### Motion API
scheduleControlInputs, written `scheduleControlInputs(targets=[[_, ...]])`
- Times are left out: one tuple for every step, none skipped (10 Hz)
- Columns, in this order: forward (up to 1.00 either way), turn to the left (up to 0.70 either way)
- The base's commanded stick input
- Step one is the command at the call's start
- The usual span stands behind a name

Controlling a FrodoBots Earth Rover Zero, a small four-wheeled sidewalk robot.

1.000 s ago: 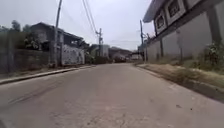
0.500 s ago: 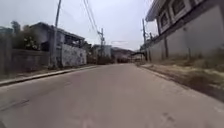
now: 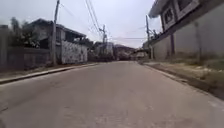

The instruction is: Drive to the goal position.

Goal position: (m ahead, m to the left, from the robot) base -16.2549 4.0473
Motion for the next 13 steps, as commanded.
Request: scheduleControlInputs(targets=[[1.0,0.41],[1.0,0.41],[1.0,0.41],[1.0,0.41],[1.0,0.41],[1.0,0.41],[1.0,0.41],[1.0,0.41],[1.0,0.41],[1.0,0.41],[1.0,0.41],[1.0,0.41],[1.0,0.41]])
